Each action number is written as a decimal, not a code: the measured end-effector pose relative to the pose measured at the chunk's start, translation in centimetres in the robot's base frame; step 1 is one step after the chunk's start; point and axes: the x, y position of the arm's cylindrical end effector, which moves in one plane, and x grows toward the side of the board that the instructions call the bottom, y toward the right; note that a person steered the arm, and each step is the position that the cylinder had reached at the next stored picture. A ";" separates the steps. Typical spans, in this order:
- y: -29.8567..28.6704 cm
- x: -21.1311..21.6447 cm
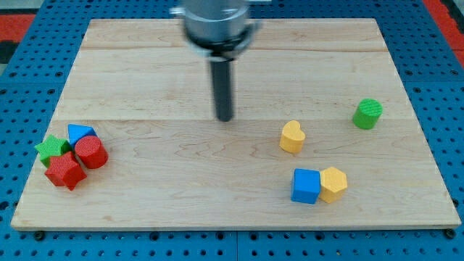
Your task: Place the yellow heart parallel to red circle
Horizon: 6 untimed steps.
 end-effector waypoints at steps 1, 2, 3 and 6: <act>5.2 -0.1; 10.0 1.8; 10.0 3.8; 5.9 5.0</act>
